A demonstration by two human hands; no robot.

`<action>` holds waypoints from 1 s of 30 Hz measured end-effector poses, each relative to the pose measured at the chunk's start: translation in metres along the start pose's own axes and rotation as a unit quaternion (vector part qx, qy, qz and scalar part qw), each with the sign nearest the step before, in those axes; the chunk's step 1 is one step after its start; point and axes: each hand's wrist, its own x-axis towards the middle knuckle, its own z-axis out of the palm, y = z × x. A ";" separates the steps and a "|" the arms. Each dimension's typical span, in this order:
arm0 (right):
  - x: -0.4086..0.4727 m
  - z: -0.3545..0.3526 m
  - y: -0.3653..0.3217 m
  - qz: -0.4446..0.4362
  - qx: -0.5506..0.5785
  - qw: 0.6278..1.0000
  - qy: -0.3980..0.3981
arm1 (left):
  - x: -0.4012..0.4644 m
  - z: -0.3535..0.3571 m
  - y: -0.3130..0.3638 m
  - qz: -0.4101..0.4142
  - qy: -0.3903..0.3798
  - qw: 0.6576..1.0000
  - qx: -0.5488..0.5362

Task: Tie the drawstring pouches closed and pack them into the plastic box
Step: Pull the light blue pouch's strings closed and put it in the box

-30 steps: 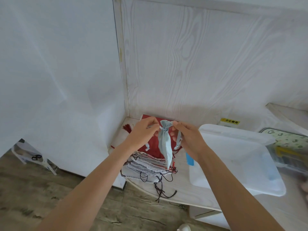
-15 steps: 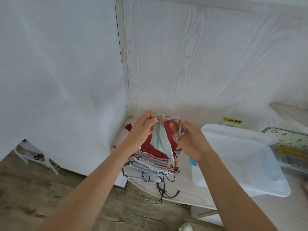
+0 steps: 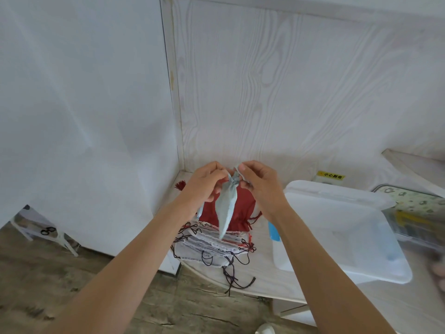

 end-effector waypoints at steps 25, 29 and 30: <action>-0.008 -0.011 -0.004 0.046 -0.224 0.969 -0.095 | 0.010 -0.008 0.048 0.211 -0.067 0.813 0.539; -0.012 -0.009 -0.006 0.049 -0.178 0.978 -0.102 | 0.024 -0.010 0.036 0.214 -0.054 0.805 0.550; -0.013 -0.009 -0.005 0.053 -0.164 0.980 -0.095 | 0.026 -0.011 0.030 0.224 -0.018 0.784 0.579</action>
